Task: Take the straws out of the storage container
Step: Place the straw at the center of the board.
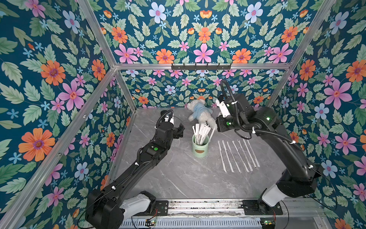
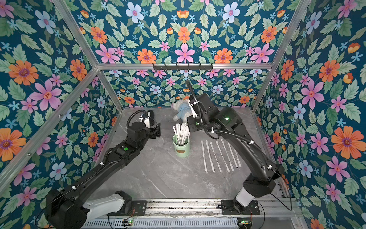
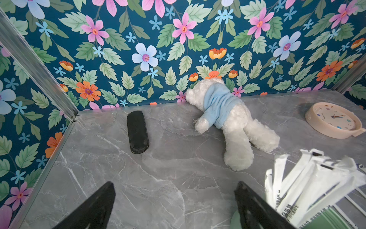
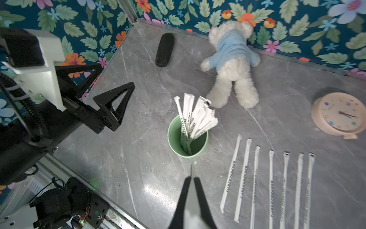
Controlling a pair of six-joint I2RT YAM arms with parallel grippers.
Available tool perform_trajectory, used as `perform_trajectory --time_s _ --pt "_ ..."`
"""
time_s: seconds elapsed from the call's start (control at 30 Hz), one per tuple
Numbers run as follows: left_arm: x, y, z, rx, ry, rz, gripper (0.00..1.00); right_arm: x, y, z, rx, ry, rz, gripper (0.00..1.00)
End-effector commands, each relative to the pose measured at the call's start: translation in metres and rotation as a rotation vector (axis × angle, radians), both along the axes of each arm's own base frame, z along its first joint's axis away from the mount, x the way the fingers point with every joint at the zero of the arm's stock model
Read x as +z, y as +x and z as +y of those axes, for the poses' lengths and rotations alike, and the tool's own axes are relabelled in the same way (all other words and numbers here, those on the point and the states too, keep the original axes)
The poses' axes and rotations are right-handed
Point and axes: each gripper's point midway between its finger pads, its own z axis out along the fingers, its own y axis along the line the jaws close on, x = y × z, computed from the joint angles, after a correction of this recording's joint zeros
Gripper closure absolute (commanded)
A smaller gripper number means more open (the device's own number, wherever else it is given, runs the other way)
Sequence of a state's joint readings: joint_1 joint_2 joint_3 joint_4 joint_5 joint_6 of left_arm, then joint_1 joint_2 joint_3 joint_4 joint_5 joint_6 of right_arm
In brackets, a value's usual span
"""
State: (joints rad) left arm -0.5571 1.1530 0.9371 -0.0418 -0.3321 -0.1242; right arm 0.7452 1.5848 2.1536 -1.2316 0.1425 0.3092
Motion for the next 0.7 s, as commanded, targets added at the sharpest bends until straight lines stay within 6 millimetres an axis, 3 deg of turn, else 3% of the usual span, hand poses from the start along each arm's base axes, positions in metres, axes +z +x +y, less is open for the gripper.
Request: perform_trajectory --time_s 0.0,0.2,0.37,0.67 --pt "0.006 0.000 0.001 0.005 0.005 -0.021 0.04 -0.006 -0.007 -0.044 -0.083 -0.080 0.012 0.99" --pt "0.003 0.001 0.002 0.010 0.014 -0.017 0.04 -0.016 -0.015 -0.116 -0.247 -0.108 0.049 1.00" --pt "0.001 0.002 0.001 0.006 0.016 -0.011 0.04 -0.040 -0.020 -0.164 -0.365 -0.196 0.124 1.00" --pt "-0.003 0.004 -0.001 0.003 0.019 0.001 0.04 -0.093 -0.024 -0.223 -0.533 -0.412 0.323 1.00"
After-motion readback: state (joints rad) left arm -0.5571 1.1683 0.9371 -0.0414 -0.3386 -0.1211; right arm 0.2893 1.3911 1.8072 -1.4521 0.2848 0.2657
